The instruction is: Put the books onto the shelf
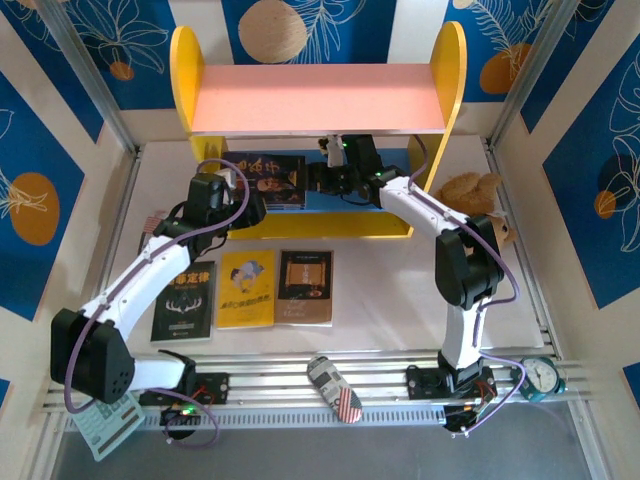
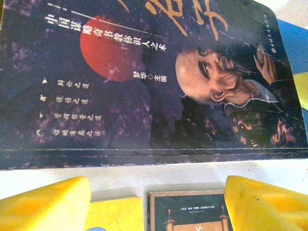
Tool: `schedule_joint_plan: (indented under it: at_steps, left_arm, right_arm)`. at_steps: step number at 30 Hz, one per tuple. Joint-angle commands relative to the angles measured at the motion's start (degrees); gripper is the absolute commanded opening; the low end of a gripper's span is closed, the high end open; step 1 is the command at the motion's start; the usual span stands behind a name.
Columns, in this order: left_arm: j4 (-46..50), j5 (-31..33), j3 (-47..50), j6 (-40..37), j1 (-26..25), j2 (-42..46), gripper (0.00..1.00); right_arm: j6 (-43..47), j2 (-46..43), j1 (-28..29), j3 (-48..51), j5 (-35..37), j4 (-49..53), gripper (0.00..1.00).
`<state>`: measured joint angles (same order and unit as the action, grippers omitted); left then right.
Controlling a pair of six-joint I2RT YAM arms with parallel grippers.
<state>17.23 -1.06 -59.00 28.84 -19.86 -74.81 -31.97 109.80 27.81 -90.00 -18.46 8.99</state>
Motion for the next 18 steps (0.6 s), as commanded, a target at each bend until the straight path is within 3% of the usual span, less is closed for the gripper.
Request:
schedule_joint_plan:
  at_steps: [1, 18]
  left_arm:
    - [-2.1, 0.1, -1.6, -1.4, 0.9, -0.7, 0.73]
    - [-4.8, 0.3, -1.3, -2.1, 0.9, -1.9, 0.73]
  right_arm:
    - [0.6, 0.9, 0.4, -2.1, -1.8, -0.5, 0.54]
    - [0.0, 0.6, 0.2, -1.3, -2.2, -1.6, 0.54]
